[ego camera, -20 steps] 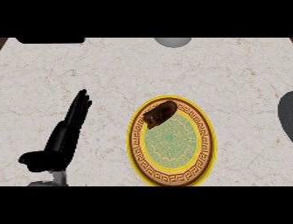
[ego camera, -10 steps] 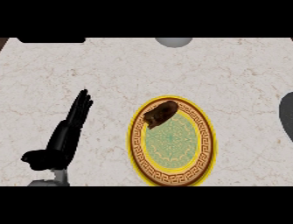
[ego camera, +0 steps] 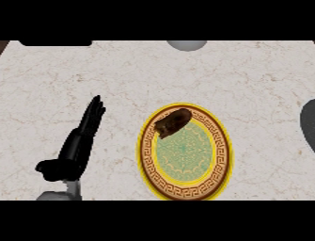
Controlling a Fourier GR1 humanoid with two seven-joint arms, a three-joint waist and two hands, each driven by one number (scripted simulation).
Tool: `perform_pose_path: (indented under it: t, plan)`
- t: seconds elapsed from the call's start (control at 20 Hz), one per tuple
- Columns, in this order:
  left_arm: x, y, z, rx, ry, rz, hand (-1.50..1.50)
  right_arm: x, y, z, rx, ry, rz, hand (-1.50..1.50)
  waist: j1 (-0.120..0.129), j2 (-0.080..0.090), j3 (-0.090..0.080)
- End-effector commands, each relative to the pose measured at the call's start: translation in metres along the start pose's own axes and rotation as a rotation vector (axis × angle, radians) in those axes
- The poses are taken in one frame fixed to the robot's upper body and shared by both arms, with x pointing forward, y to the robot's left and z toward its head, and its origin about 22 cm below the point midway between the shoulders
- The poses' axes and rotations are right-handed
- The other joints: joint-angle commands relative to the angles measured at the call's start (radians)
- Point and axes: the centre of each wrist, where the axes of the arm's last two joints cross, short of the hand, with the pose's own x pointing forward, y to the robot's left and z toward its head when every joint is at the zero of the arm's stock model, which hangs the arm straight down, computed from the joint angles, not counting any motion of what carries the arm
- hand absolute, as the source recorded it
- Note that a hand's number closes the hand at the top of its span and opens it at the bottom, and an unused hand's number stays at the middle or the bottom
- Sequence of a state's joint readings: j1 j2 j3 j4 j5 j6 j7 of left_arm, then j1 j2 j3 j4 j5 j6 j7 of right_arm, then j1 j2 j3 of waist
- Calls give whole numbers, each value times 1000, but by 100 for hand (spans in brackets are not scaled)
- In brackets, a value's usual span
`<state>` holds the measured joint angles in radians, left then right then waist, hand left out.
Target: Pick the bell pepper from the plate and place it in the pan
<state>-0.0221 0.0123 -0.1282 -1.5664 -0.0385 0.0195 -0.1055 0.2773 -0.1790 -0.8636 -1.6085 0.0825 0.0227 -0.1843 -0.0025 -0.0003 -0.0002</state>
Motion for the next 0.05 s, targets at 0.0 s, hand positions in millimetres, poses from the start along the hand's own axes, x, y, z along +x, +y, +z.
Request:
perform_pose_path:
  t: [0.0]
  plan:
    - [15,15,6,-2,0,11,0,-4,3,7,-7,-21,83,-150,2,0,0]
